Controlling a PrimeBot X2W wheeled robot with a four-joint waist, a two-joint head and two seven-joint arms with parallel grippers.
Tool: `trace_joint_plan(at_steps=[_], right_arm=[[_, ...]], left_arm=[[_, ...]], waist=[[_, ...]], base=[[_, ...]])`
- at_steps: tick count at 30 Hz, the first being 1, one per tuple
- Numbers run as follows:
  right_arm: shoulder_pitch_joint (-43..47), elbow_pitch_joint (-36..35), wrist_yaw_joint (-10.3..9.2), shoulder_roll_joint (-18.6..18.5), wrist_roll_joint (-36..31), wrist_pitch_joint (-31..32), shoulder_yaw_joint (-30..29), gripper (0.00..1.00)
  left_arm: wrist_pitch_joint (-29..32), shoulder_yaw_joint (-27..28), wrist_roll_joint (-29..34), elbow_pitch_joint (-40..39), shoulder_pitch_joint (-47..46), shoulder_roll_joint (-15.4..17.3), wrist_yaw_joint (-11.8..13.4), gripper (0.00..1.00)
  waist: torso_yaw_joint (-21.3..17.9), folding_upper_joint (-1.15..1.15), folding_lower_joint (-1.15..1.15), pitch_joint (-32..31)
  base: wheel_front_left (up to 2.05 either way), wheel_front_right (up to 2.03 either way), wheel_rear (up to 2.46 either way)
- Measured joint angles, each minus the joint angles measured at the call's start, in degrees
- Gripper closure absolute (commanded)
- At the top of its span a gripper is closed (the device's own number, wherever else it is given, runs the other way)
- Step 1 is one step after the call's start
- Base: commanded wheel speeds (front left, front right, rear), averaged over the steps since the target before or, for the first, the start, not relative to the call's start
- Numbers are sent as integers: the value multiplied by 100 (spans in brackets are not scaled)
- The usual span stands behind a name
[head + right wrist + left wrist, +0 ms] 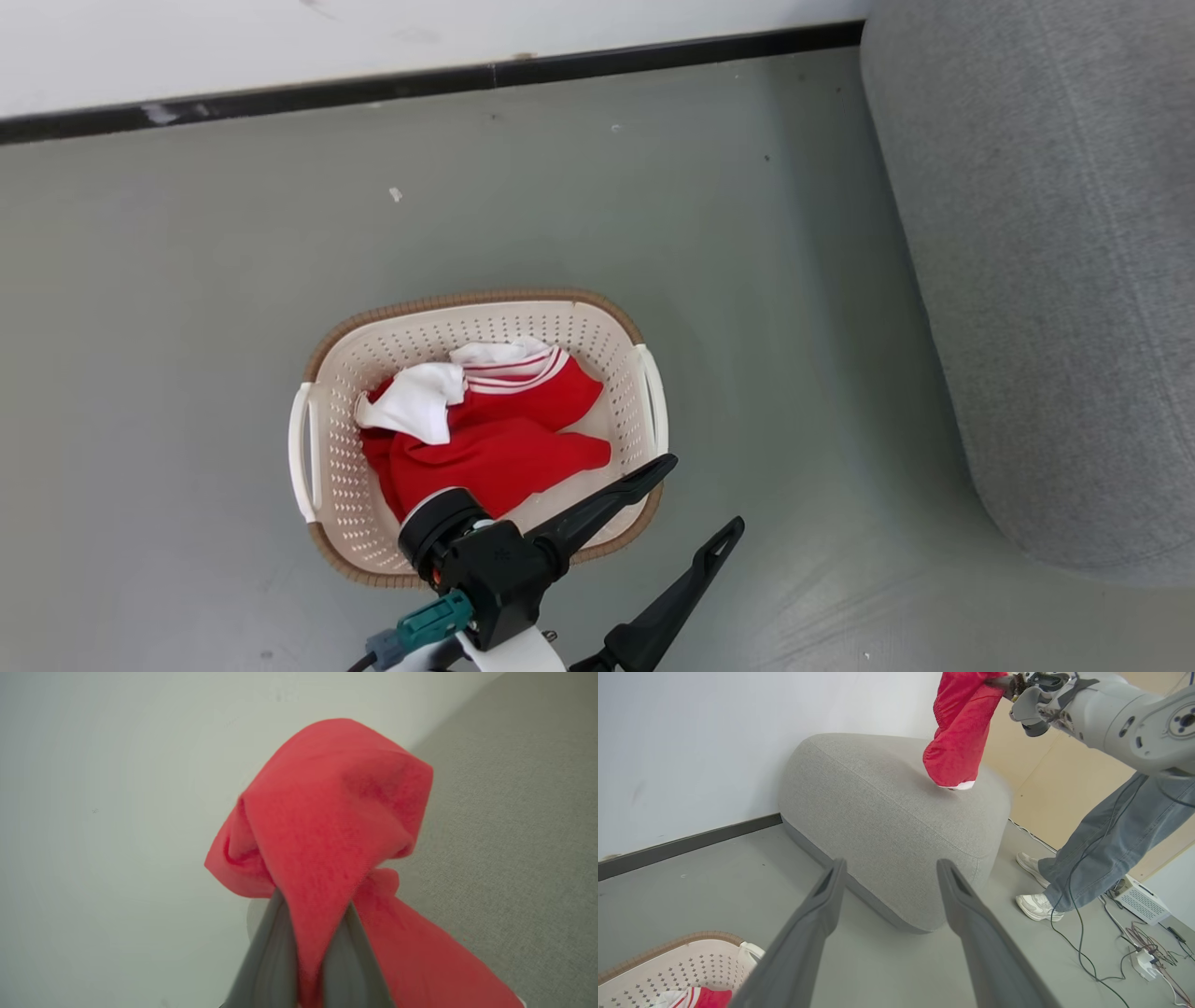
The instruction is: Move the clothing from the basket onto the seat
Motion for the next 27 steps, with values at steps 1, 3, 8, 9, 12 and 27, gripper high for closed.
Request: trace_joint_plan(at_steps=[1,3,8,9,12,27], right_arm=[[-46,15,0,0,-8,0,-18,100],[-145,57,0,-1,-54,1,-52,100],[-408,109,0,-44,-149,1,-185,100],[-466,110,0,-73,-177,1,-196,100],[-636,110,0,-168,-259,3,-234,100],[-1447,-49,0,-866,-411,129,-511,100]], left_arm=[[7,0,7,-10,-2,3,0,0],[8,2,34,-24,-16,11,0,0],[57,31,37,-63,-91,45,19,0],[64,36,37,-66,-91,57,20,0],[115,43,37,-80,-90,91,52,0],[311,270,47,-270,-91,279,220,0]], waist=[[22,0,0,38],[64,0,0,112],[160,0,0,291],[177,0,0,326],[225,0,0,433],[323,0,0,941]], base=[[0,0,0],[0,0,0],[0,0,0],[0,0,0],[0,0,0],[0,0,0]])
